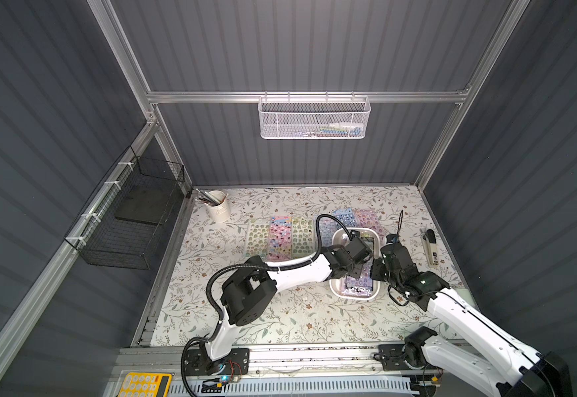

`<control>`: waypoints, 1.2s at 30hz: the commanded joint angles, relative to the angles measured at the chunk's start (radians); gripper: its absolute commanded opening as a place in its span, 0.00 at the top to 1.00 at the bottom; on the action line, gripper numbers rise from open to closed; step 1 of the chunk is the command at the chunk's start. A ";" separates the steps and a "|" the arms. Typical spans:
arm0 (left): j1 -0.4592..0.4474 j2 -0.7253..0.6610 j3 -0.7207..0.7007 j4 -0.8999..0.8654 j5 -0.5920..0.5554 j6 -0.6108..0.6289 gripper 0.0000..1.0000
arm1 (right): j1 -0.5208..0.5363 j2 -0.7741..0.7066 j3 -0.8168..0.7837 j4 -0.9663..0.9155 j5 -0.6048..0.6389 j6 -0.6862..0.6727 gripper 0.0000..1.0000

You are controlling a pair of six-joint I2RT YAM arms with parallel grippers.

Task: Take the stickers out of the storage box
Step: Pick up the sticker from the storage box.

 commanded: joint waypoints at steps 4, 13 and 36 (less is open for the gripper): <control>-0.002 -0.063 -0.065 0.071 0.058 0.003 0.58 | 0.003 -0.003 -0.007 0.092 -0.029 0.017 1.00; -0.002 -0.139 -0.159 0.224 0.130 0.026 0.61 | 0.003 0.023 -0.017 0.117 -0.036 0.022 1.00; 0.022 -0.179 -0.293 0.364 0.155 0.004 0.80 | 0.003 0.040 -0.019 0.130 -0.043 0.022 1.00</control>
